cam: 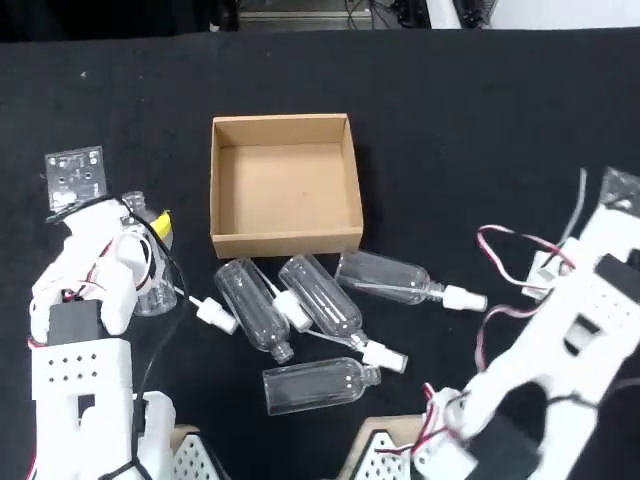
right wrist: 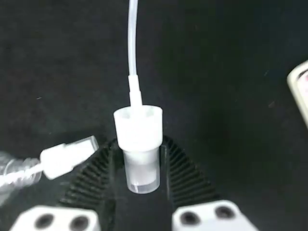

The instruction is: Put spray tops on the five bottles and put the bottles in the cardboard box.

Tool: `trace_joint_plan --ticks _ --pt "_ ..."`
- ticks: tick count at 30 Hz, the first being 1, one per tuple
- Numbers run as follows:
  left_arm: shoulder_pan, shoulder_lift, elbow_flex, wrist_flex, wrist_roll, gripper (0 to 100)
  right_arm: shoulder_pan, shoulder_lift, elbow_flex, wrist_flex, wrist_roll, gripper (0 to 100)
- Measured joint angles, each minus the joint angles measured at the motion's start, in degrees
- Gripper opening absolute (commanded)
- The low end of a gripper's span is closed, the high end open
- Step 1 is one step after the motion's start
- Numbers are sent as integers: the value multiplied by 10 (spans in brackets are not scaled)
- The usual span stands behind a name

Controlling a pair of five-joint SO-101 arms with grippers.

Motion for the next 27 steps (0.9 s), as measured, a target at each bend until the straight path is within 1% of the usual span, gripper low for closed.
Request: trace_joint_plan --ticks 4,7,10,12,16,19,22,24,25,27 --pt "0 0 14 0 40 105 23 121 -14 -19 -99 30" --pt "0 0 25 0 59 105 26 177 -47 -16 -156 153" --pt "0 0 25 0 61 105 15 189 -77 25 -171 274" --pt "0 0 25 0 61 105 -4 189 -100 65 -171 327" --pt "0 0 34 0 61 105 -43 189 -158 143 -161 342" --pt "0 0 38 0 61 105 -53 189 -200 185 -111 340" --pt "0 0 38 0 61 105 -53 191 -230 205 -30 340" --pt "0 0 38 0 61 105 -53 193 -236 208 62 340" --pt "0 0 38 0 61 105 -52 193 -236 208 121 340" --pt "0 0 38 0 61 105 -42 193 -236 208 264 340"
